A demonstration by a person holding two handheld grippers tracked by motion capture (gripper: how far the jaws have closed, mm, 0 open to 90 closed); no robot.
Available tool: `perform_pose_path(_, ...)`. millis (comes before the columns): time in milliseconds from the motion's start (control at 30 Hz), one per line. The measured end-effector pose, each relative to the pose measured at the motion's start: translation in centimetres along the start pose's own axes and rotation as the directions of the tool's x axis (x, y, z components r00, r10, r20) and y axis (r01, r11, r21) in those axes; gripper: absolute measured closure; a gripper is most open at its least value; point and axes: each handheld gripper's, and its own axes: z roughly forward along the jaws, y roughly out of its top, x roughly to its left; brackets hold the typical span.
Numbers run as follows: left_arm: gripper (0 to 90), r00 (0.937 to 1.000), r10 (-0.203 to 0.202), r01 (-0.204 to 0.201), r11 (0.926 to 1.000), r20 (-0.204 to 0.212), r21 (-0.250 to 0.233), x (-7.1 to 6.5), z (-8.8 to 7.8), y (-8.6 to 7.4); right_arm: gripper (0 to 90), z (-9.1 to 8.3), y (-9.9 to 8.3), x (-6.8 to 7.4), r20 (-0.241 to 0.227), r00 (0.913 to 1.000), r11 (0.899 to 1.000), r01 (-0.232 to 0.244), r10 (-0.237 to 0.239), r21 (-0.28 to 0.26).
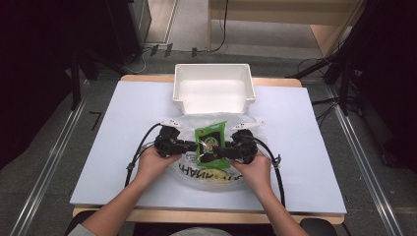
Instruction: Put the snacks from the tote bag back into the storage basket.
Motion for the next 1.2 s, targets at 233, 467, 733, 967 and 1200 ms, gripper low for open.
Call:
perform_pose_path(233, 74.8, 0.9998, -0.020, 0.020, 0.9992, -0.006, -0.034, 0.6, -1.1, 0.1, 67.0, -0.8, 0.0, 0.2, -0.038, 0.9993, 1.000, 0.002, -0.003, -0.015)
perform_pose_path(467, 68.4, 1.0000, -0.003, 0.004, 0.9983, 0.009, -0.058, 0.6, -2.0, 0.3, 72.9, -1.5, 0.1, 0.3, -0.112, 0.9937, 0.998, -0.013, 0.006, -0.063)
perform_pose_path(733, 61.8, 0.9990, 0.000, 0.003, 0.9980, 0.045, -0.064, 0.5, -2.4, 0.3, 73.9, -1.9, 0.1, 0.5, -0.108, 0.9942, 0.997, -0.012, 0.004, -0.076)
perform_pose_path(967, 53.0, 0.9984, 0.027, -0.024, 0.9972, 0.050, -0.071, 0.0, -2.4, 0.4, 74.0, -2.4, 0.2, 0.6, -0.072, 0.9973, 0.995, 0.004, -0.012, -0.099)
perform_pose_path(1200, 47.9, 0.9985, 0.029, -0.026, 0.9975, 0.047, -0.065, 0.1, -2.3, 0.3, 74.0, -3.3, 0.3, 0.4, -0.047, 0.9986, 0.991, 0.018, -0.025, -0.133)
